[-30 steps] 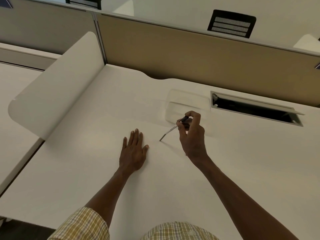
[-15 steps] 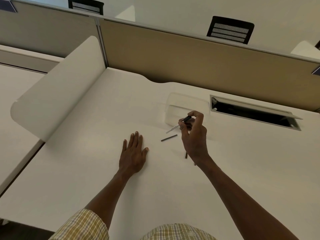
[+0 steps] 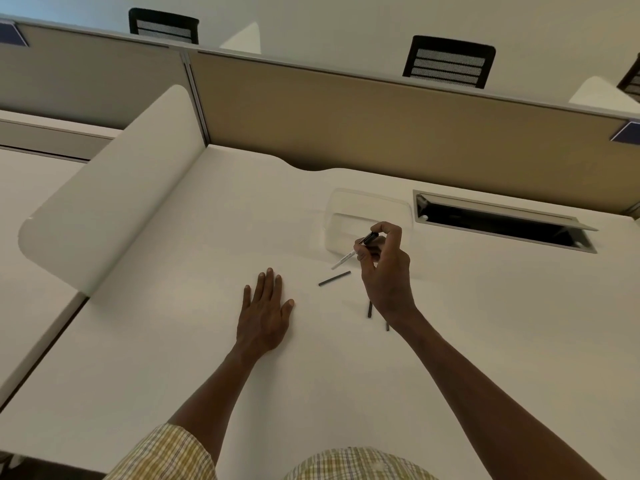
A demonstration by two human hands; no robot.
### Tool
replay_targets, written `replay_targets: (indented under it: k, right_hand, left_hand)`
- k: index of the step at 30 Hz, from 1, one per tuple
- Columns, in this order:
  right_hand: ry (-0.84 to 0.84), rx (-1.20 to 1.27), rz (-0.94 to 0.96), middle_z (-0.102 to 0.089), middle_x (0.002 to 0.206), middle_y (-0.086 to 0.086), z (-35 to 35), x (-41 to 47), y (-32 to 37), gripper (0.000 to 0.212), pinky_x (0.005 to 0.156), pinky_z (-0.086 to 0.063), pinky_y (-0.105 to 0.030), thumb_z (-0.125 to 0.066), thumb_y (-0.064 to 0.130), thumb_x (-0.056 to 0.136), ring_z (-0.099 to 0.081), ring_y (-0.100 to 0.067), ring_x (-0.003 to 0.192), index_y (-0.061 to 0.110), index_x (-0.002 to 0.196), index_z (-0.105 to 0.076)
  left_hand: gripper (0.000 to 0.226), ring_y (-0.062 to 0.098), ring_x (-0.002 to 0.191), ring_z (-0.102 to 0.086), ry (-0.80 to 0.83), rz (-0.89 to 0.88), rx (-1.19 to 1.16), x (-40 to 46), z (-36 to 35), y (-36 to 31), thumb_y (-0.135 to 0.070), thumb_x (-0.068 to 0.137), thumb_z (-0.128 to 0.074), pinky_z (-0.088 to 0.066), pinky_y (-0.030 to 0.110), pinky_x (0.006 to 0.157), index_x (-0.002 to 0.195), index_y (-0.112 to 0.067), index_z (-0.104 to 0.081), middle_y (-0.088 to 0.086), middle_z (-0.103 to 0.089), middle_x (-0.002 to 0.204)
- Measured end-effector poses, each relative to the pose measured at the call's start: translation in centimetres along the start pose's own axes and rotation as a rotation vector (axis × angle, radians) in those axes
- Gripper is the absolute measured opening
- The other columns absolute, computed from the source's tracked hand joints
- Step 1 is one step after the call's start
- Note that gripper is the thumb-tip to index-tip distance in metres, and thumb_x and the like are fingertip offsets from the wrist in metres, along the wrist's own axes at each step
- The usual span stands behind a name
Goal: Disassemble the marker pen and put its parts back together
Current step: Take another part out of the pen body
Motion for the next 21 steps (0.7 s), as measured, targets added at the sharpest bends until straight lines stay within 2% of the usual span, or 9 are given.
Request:
replay_targets:
  k: [7, 9, 11, 14, 17, 21]
  right_hand:
    - [0.010, -0.022, 0.011, -0.071, 0.092, -0.002, 0.2, 0.0, 0.5, 0.035, 0.073, -0.048, -0.006, -0.061, 0.008, 0.092, -0.068, -0.007, 0.082, 0.025, 0.114, -0.040]
    - [0.027, -0.029, 0.022, -0.072, 0.093, -0.004, 0.2, 0.1, 0.8, 0.034, 0.073, -0.047, -0.005, -0.060, 0.008, 0.093, -0.067, -0.010, 0.083, 0.023, 0.116, -0.040]
    - [0.045, -0.033, 0.029, -0.072, 0.095, -0.006, 0.2, 0.2, 1.2, 0.035, 0.076, -0.049, -0.011, -0.058, 0.007, 0.093, -0.068, -0.014, 0.085, 0.020, 0.120, -0.041]
    - [0.064, -0.041, 0.041, -0.072, 0.099, -0.009, 0.3, 0.3, 1.8, 0.036, 0.080, -0.052, -0.021, -0.056, 0.005, 0.094, -0.069, -0.019, 0.091, 0.014, 0.126, -0.042]
    - [0.077, -0.037, 0.048, -0.072, 0.104, -0.011, 0.3, 0.4, 2.3, 0.038, 0.084, -0.052, -0.022, -0.056, 0.005, 0.095, -0.069, -0.020, 0.096, 0.013, 0.129, -0.042]
    - [0.093, -0.014, 0.059, -0.072, 0.105, -0.010, 0.5, 0.7, 2.7, 0.038, 0.081, -0.044, -0.003, -0.057, 0.004, 0.094, -0.069, -0.016, 0.095, 0.014, 0.127, -0.042]
  left_hand:
    - [0.066, 0.022, 0.152, 0.007, 0.089, 0.029, -0.076, 0.9, 0.1, 0.2, -0.041, 0.103, -0.031, 0.002, 0.048, 0.121, 0.155, -0.009, -0.008, 0.008, 0.005, 0.165]
    - [0.066, 0.023, 0.152, 0.004, 0.120, 0.074, -0.161, 1.6, 0.7, 0.1, -0.037, 0.103, -0.037, 0.000, 0.050, 0.121, 0.155, -0.006, -0.012, 0.009, 0.001, 0.165]
    - [0.062, 0.022, 0.152, -0.002, 0.074, 0.099, -0.288, 2.2, 1.7, -0.5, -0.033, 0.103, -0.041, -0.001, 0.048, 0.121, 0.154, -0.006, -0.018, 0.008, -0.008, 0.165]
    - [0.054, 0.021, 0.149, -0.022, -0.068, 0.026, -0.455, 2.7, 4.2, -2.4, -0.029, 0.101, -0.049, -0.015, 0.038, 0.120, 0.149, -0.009, -0.036, 0.009, -0.031, 0.159]
    - [0.046, 0.017, 0.133, -0.049, -0.140, -0.066, -0.592, 3.0, 6.9, -4.7, -0.031, 0.094, -0.062, -0.033, 0.021, 0.107, 0.136, -0.013, -0.056, 0.005, -0.057, 0.141]
    - [0.039, 0.007, 0.116, -0.063, -0.131, -0.149, -0.761, 3.0, 8.9, -7.8, -0.025, 0.084, -0.076, -0.044, 0.020, 0.100, 0.121, -0.019, -0.068, -0.001, -0.069, 0.125]
Point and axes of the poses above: each hand's wrist, its own x-axis towards the middle knuckle, its own z-axis out of the back of the hand, y = z × x, the point moved 4 cm from there along x, towards the middle knuckle
